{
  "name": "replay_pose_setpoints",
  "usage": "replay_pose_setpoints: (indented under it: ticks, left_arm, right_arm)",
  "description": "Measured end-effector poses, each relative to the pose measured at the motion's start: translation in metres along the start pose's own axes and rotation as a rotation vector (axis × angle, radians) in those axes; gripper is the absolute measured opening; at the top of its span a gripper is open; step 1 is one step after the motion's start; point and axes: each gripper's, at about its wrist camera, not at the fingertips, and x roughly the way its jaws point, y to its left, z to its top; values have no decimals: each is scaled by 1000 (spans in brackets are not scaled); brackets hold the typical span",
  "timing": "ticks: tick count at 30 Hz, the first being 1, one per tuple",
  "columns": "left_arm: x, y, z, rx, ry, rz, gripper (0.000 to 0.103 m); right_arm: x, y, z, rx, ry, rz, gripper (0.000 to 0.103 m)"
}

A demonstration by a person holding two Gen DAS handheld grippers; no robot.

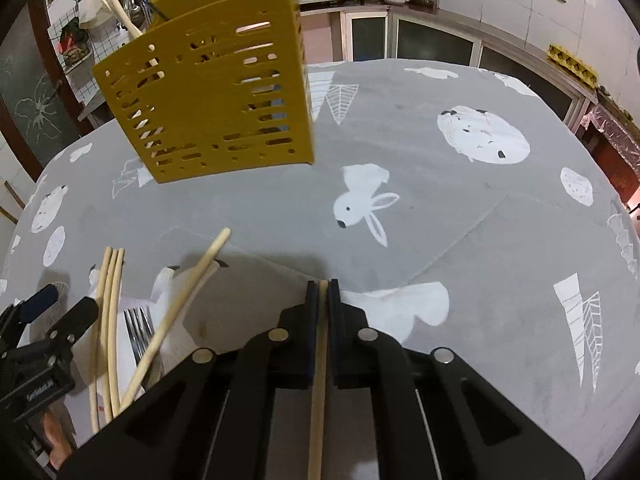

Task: Organize utensils
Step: 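Close the right gripper on a chopstick while the left gripper grasps another chopstick, then lift both chopsticks and carry them over the yellow caddy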

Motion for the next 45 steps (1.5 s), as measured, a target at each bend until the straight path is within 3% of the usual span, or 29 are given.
replay_pose_setpoints:
  ticks: [4,9,17,23,35,45]
  left_arm:
    - [5,-4,1,8,14,13,75]
    - [10,-11,6,19,19,16,66]
    - [15,-27,21,43,44,-34,25]
    - [19,-26,26,27,57,-59,8]
    - [9,-20,27,6,22,-101,5]
    - [-52,-15,34,49,-193,-63,5]
  right_arm:
    - [1,-4,-2,7,-12,14,5]
    - [2,-7,-4,15,-26,23,6]
    - [2,-13,-3,24,-25,57,6]
    - [1,-16,-2,35,-19,73,5]
    - [-16,-18,-3,58,-104,68,5]
    - [-66,-18,0,41,-304,96,5]
